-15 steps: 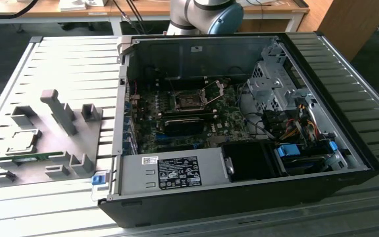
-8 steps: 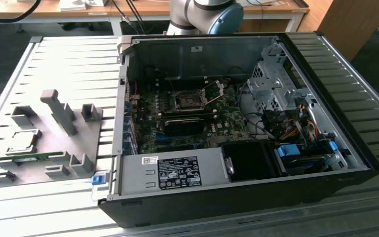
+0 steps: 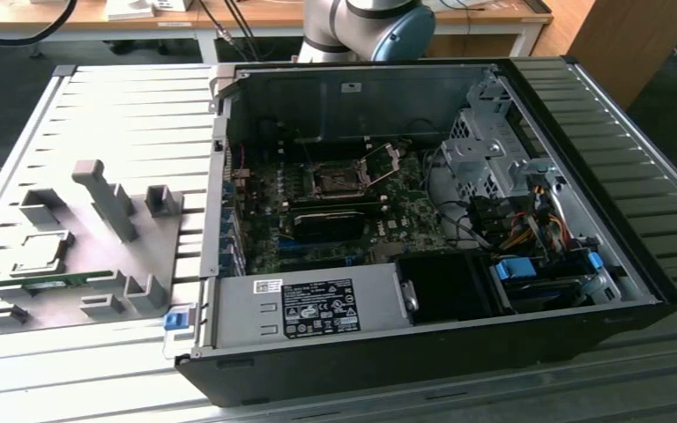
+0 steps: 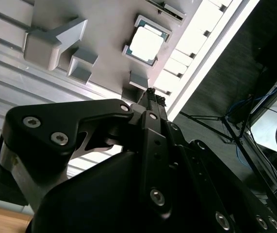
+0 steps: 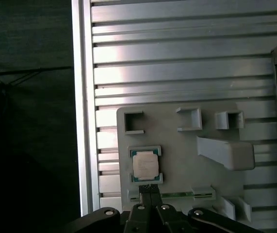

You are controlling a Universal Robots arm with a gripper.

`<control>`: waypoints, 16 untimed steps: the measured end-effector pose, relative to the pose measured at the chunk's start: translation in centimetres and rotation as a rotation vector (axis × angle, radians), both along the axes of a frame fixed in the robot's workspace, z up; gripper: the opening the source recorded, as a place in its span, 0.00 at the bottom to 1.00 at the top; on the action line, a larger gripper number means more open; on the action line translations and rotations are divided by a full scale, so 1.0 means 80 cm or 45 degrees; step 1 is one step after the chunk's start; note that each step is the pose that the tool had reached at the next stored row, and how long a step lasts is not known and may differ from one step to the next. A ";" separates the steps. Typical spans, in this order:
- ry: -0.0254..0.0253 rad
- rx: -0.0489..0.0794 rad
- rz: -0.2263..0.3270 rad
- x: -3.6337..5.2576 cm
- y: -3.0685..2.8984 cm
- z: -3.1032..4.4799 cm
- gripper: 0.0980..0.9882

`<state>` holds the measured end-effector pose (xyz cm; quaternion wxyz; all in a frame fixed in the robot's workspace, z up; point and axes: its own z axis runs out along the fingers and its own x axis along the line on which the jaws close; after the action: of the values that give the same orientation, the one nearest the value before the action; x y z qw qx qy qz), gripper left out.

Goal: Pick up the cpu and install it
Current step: 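Pick up the cpu and move it towards the insertion slot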

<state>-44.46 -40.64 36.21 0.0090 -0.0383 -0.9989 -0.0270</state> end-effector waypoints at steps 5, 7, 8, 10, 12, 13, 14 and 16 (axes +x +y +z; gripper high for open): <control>-0.0001 0.006 0.000 0.000 0.0000 -0.0030 0.01; -0.0001 0.008 0.000 0.000 0.0000 -0.0043 0.01; 0.0000 0.008 0.000 0.000 0.0000 -0.0050 0.01; -0.0001 0.010 0.000 0.000 0.0000 -0.0065 0.01; -0.0001 0.011 0.000 0.000 0.0000 -0.0080 0.01; 0.0000 0.012 0.000 0.000 0.0000 -0.0088 0.01; -0.0001 0.012 0.000 0.000 0.0000 -0.0096 0.01; 0.0000 0.013 0.000 0.000 0.0000 -0.0112 0.01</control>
<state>-44.46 -40.64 35.31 0.0092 -0.0383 -0.9987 -0.0323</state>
